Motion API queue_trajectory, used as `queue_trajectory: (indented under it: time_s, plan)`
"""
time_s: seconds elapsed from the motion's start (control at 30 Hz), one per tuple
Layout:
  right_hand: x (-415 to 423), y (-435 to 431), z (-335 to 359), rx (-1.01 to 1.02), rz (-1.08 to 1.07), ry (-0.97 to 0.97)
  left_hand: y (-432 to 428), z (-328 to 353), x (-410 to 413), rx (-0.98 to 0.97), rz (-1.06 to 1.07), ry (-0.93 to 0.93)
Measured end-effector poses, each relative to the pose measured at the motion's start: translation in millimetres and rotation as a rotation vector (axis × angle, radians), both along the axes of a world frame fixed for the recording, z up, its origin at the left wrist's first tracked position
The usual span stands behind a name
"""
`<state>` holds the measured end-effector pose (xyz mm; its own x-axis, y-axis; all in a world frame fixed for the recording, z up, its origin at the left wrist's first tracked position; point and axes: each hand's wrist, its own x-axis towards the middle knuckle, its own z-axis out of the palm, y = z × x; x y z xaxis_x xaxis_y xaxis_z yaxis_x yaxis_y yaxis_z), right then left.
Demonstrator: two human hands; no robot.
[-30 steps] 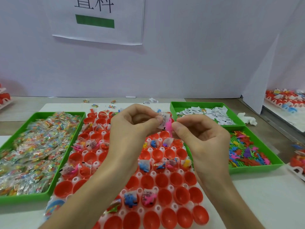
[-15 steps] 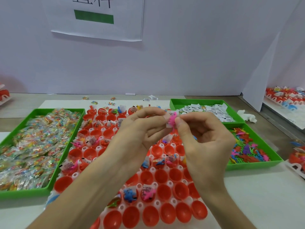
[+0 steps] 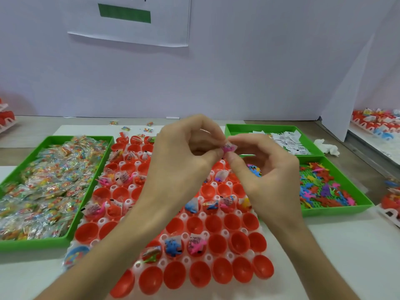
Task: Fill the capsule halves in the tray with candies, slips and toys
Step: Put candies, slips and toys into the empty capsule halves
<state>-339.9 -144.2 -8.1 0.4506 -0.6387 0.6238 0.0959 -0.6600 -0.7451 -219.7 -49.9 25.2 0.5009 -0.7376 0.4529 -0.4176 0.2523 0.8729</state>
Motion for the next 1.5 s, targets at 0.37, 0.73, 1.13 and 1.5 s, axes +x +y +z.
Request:
queue_trajectory:
  time_s: [0.37,0.73,1.13,1.5]
  plan:
    - [-12.0,-13.1,11.7,0.296,0.254,0.183,4.7,8.1,2.2,0.192,0.001,-0.192]
    - [-34.7,-22.6,25.6,0.328,0.530,0.536,12.6,24.6,-9.5,0.308,-0.136,-0.279]
    - [-19.3,2.3,20.5,0.009,0.515,0.993,16.9,33.6,2.0,0.154,-0.049,-0.177]
    - [-18.8,11.0,20.2,-0.117,0.488,1.048,17.3,32.3,4.2,0.108,-0.033,-0.209]
